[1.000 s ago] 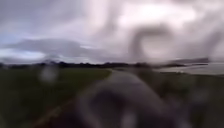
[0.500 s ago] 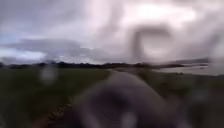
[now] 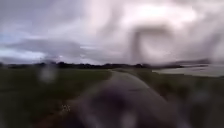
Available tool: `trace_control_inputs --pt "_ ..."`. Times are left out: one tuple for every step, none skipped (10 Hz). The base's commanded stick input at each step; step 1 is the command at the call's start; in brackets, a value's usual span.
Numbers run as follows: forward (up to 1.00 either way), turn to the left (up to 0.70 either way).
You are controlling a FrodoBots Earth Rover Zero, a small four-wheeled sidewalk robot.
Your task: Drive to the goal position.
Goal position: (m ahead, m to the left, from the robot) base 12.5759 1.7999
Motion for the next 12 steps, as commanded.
trace_control_inputs --pt "0.70 0.00" --pt "0.70 0.00" --pt "0.70 0.00" --pt "0.70 0.00" --pt "0.70 0.00" --pt "0.70 0.00" --pt "0.70 0.00" --pt "0.70 0.00" --pt "0.70 0.00" --pt "0.70 0.00" --pt "0.70 0.00" --pt "0.70 0.00"
